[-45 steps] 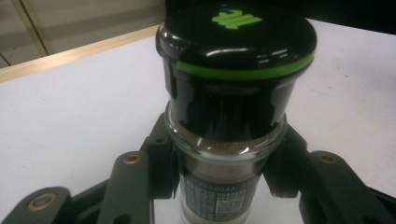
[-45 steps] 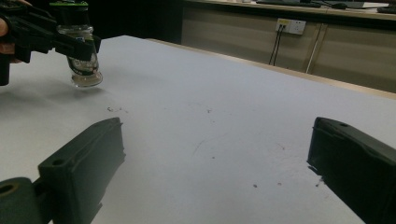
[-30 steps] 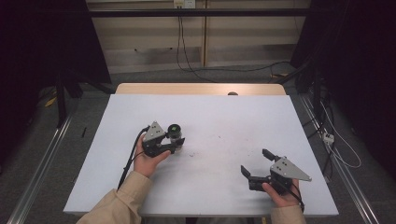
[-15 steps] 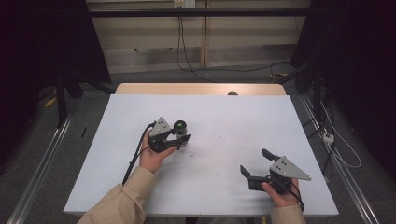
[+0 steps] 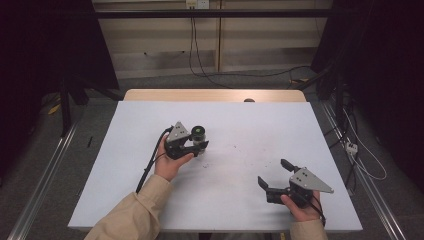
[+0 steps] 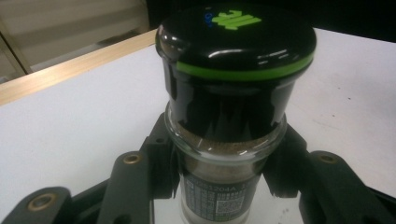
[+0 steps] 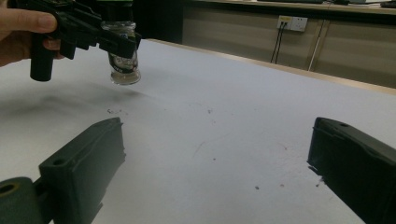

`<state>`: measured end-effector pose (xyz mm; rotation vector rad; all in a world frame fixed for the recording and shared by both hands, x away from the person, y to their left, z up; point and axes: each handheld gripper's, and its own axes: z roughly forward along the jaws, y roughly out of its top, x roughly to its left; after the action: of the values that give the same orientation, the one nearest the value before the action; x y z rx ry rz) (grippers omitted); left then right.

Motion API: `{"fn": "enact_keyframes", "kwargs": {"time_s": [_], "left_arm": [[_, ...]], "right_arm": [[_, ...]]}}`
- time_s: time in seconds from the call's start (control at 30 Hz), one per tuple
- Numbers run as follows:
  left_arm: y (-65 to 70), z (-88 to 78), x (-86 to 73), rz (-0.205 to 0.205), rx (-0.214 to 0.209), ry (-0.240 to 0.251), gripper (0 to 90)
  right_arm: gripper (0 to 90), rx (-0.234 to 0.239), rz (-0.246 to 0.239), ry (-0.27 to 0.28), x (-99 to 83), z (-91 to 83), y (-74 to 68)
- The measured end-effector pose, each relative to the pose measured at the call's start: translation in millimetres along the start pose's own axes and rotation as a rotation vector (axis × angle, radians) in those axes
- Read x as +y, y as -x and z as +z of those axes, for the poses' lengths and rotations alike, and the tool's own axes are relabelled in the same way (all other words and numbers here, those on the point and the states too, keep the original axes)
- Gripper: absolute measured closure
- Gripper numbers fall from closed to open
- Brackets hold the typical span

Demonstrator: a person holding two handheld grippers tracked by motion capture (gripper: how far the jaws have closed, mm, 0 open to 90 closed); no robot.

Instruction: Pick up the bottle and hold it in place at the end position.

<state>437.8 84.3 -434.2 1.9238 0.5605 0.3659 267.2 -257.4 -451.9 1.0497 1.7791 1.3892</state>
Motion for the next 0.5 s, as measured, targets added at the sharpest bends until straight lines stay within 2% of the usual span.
{"fn": "enact_keyframes", "kwargs": {"time_s": [0.3,0.5], "left_arm": [[2.1,11.1,3.4,-0.016,-0.013,-0.007,53.4],[1.4,14.5,4.8,-0.01,-0.01,-0.008,53.4]], "right_arm": [[3.0,0.005,-0.001,-0.003,0.0,1.4,-0.6],[3.1,0.006,0.001,-0.004,-0.1,1.8,-0.8]]}}
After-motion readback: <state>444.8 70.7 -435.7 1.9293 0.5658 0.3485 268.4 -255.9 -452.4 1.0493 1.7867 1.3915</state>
